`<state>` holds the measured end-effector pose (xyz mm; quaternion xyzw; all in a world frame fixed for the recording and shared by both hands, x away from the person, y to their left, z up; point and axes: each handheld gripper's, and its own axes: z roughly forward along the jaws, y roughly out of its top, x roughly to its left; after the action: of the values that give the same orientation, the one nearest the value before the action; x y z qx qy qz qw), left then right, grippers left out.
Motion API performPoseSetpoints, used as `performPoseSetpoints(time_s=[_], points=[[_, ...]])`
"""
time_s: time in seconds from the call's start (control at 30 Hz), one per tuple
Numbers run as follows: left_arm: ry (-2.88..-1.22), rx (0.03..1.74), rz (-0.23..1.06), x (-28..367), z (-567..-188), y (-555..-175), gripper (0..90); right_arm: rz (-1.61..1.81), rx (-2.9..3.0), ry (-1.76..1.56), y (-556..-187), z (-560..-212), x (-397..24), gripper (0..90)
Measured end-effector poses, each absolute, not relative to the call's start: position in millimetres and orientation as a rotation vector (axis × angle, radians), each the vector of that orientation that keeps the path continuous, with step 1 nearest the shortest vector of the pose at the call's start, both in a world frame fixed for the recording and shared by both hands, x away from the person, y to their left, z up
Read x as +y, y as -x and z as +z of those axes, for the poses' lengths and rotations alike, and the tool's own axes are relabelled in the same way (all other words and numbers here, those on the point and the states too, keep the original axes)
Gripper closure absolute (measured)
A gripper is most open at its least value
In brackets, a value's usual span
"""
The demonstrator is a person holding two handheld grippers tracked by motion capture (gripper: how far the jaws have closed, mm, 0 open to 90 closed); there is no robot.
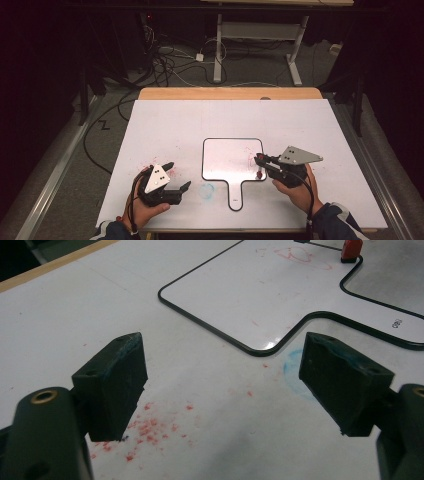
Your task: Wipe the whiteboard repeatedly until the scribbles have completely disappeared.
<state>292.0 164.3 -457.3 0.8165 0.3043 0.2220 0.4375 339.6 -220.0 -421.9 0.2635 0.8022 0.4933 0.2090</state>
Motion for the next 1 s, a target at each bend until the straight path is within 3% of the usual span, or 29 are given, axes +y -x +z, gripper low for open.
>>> performPoseSetpoints(time_s=[0.27, 0.6, 0.8, 1.0], points=[[-2.035, 0.755, 0.552, 163.9, -457.8, -292.5, 18.4, 1.248, 2.168, -0.752, -345.2, -420.1, -226.2, 81.4], [-2.04, 0.754, 0.546, 162.2, -458.8, -293.7, 18.4, 1.43, 2.222, -0.709, -350.8, -427.1, -195.9, 81.4], [-2.038, 0.757, 0.545, 163.5, -458.7, -292.9, 18.4, 1.286, 2.156, -0.712, -358.0, -424.9, -204.4, 81.4], [-2.038, 0.755, 0.544, 162.6, -458.6, -293.0, 18.4, 1.427, 2.211, -0.74, -356.7, -426.6, -203.2, 81.4]])
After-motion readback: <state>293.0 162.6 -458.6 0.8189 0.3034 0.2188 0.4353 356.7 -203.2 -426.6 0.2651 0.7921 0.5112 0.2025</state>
